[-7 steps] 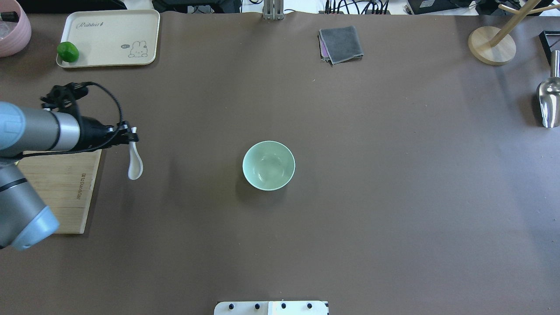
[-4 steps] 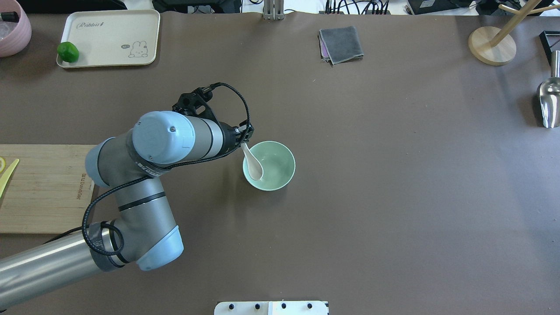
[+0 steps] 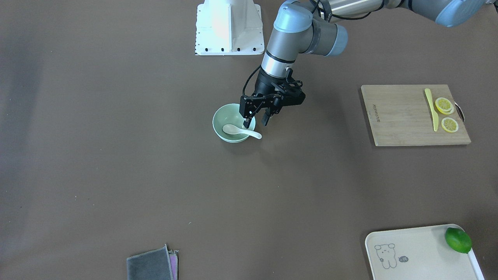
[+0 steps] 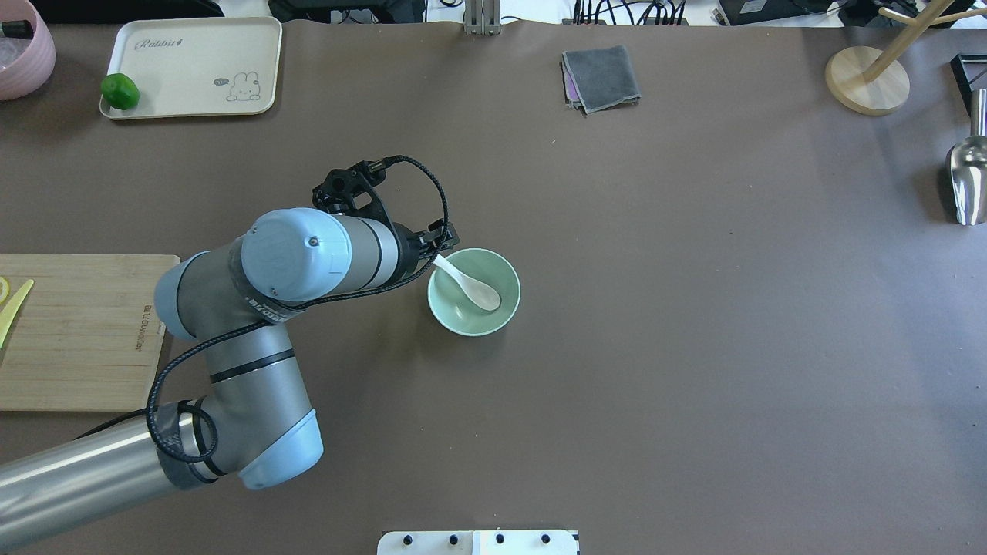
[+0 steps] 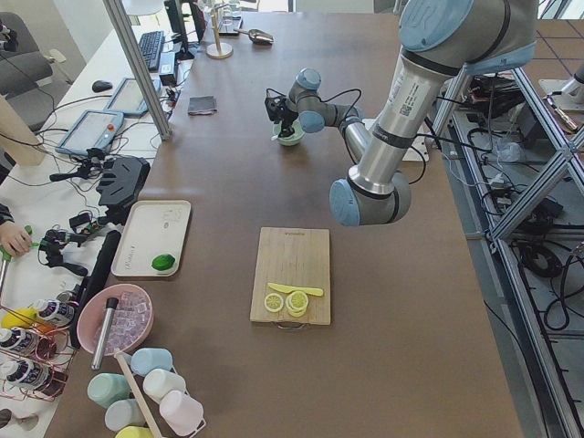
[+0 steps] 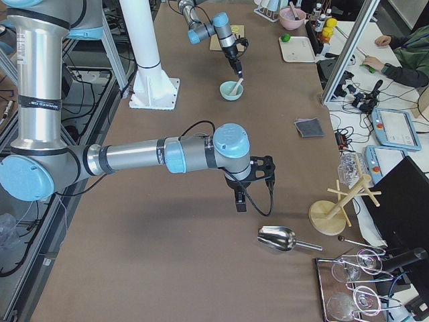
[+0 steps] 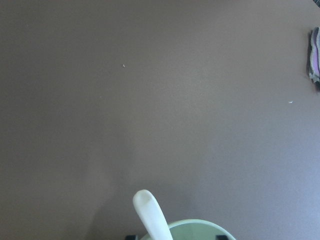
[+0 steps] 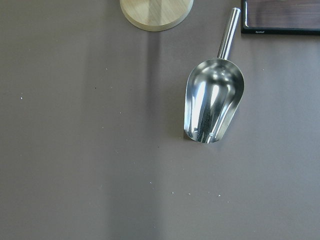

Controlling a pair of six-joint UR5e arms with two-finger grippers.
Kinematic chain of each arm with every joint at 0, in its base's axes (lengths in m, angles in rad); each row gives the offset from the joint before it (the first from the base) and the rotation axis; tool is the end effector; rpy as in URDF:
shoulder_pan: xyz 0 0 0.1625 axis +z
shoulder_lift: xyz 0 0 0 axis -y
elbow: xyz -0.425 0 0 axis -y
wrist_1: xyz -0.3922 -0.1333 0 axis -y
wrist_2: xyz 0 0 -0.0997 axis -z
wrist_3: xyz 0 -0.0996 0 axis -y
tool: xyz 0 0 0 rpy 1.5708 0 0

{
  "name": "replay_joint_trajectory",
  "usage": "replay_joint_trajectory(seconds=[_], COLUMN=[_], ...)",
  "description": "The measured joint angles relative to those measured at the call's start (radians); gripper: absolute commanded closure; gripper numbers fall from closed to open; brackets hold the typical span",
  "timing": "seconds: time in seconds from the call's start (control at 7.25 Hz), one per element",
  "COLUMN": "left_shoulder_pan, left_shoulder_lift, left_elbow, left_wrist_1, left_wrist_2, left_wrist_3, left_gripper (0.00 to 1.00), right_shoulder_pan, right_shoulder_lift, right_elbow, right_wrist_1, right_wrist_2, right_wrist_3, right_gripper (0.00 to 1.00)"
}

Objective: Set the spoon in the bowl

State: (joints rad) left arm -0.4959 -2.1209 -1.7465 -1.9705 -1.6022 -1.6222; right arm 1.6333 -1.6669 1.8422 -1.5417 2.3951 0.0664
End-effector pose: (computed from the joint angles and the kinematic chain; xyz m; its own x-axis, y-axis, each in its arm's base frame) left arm 0.5083 -0.4230 0.2174 0.3552 -0.2505 -0.9006 0.4695 0.8809 -0.0599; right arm 0.0886 -0.4521 0.5631 0.6815 -0.0412 0.7307 -0.1066 0.9822 0.1548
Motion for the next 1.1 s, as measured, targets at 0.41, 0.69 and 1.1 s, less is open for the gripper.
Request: replay_joint_trajectory(seconds=[0.41, 0.69, 1.1], left_shoulder_pan=[-0.183, -0.433, -0.835], left_shoulder_lift=[0.281, 0.482, 0.624], left_elbow=[-0.252, -0.321, -0.255], left_wrist_1=[0.107, 0.128, 0.266], left_wrist_2=[-0.220, -0.420, -0.686], left_wrist_3=[0.319, 0.699, 1.411], left_gripper=[0.02, 0.02, 0.02], right_shoulder_pan=[0.004, 0.009, 0.011], right_shoulder_lift=[-0.021, -0.050, -0.078], right_elbow=[-0.001, 0.000, -0.004], right_wrist_1=[0.000, 0.003, 0.020], right_wrist_2=[-0.003, -0.010, -0.063], right_wrist_3=[-0.001, -0.004, -0.005], right_gripper=[0.00, 0.00, 0.00])
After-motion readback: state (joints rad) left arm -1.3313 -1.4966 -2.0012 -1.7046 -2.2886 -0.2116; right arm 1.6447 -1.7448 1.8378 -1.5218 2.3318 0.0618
